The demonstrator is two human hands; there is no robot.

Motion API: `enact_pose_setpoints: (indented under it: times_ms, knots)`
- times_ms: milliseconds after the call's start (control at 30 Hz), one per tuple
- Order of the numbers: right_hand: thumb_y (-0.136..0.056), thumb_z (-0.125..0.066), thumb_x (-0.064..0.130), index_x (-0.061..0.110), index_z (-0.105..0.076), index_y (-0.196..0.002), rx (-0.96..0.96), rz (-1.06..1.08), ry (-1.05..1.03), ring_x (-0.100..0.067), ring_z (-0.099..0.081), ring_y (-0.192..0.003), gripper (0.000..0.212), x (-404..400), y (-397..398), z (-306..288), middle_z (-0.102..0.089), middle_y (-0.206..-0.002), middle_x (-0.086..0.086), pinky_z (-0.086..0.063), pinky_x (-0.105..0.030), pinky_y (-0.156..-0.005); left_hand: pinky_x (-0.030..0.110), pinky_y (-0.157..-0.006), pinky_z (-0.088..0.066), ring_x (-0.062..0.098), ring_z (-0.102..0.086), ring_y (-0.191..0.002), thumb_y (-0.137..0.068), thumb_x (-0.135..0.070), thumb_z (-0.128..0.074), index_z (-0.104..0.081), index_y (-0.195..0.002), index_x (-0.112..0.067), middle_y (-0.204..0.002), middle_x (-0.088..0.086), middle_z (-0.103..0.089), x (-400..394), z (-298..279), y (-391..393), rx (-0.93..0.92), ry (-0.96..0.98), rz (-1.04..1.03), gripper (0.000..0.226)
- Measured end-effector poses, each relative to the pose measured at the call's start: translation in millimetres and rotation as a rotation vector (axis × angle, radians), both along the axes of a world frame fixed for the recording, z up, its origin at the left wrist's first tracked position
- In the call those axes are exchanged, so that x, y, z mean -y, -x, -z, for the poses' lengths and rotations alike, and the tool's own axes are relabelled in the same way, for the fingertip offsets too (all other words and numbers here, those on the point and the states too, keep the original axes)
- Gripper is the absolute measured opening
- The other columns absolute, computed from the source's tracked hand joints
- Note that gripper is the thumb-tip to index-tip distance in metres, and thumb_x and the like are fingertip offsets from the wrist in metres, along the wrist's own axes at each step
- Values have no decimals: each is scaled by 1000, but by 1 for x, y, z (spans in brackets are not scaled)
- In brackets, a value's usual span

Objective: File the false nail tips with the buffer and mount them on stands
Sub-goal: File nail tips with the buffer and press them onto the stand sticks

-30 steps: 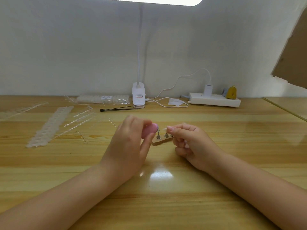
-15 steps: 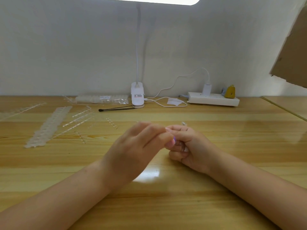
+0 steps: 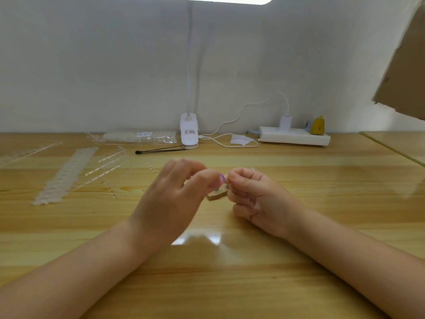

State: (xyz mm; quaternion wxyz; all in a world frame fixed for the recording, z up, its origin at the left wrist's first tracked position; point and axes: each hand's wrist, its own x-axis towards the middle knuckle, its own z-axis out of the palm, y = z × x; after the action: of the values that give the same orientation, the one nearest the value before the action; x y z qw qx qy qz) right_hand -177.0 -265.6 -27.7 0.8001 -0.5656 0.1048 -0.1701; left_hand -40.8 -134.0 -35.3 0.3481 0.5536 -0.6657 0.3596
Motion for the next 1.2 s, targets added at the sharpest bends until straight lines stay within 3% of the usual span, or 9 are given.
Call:
enact_pose_setpoints:
  times_ms: [133,267,433,567,633,733,900,1067,1200]
  knots:
    - [-76,-61,12,11,-62,-77,27,11,13,-4,-34,-49,2,-2,0,2,-48,-59,4,-24,-13,-38,24,-85,-42,22,-57,-84,-91,-12,-66,-60,-108,-15,-97,7,-63,4,-1,11,63,-28,33,19]
    - [-79,-59,15,6,-58,-88,21,52,19,-4,-32,-48,12,1,1,-1,-53,-56,9,-25,-13,-37,44,-77,-50,34,-62,-80,-88,-11,-64,-70,-100,-1,-90,14,-65,-2,-7,-3,-132,-57,-61,17]
    - [-79,-60,16,10,-56,-84,33,28,50,-4,-31,-50,8,-2,-1,2,-50,-57,8,-18,-15,-40,29,-85,-47,21,-59,-85,-97,-20,-52,-55,-117,-9,-94,11,-66,1,-8,15,-18,-16,66,23]
    - [-82,-58,17,11,-59,-86,15,29,39,-5,-31,-52,7,-1,0,1,-49,-56,10,-12,-21,-46,47,-77,-53,33,-65,-81,-88,-10,-59,-64,-113,5,-92,16,-67,-2,-7,-4,-109,-44,-38,29]
    - [-83,-57,17,11,-59,-84,1,28,36,-6,-30,-51,6,-1,0,1,-44,-56,7,-12,-22,-46,43,-81,-52,29,-64,-86,-92,-10,-58,-62,-116,-1,-97,14,-65,-1,-7,-3,-117,-16,26,25]
    - [-83,-55,14,13,-57,-76,-23,-37,28,-7,-31,-50,8,-1,0,0,-37,-58,3,-13,-21,-45,26,-86,-45,21,-59,-86,-95,-13,-61,-55,-115,-14,-101,5,-60,3,-4,10,65,14,88,21]
    - [-83,-51,18,12,-51,-77,-76,-105,-33,-7,-32,-51,9,-2,0,-2,-25,-64,1,-18,-15,-40,31,-80,-45,30,-62,-78,-88,-9,-68,-52,-112,-16,-91,13,-64,0,-4,-8,34,22,-38,30]
    - [-78,-53,6,15,-45,-69,-50,-175,-17,-5,-34,-50,15,-5,1,-2,-37,-57,6,-15,-18,-43,25,-87,-43,21,-56,-86,-93,-11,-64,-52,-116,-18,-106,2,-51,5,0,16,159,44,98,27]
    - [-85,-51,15,14,-49,-76,-59,-176,-46,-6,-35,-51,9,-3,1,-3,-29,-63,4,-21,-14,-39,29,-82,-45,28,-62,-78,-88,-8,-69,-51,-113,-17,-94,10,-64,2,-4,-4,112,28,-11,33]
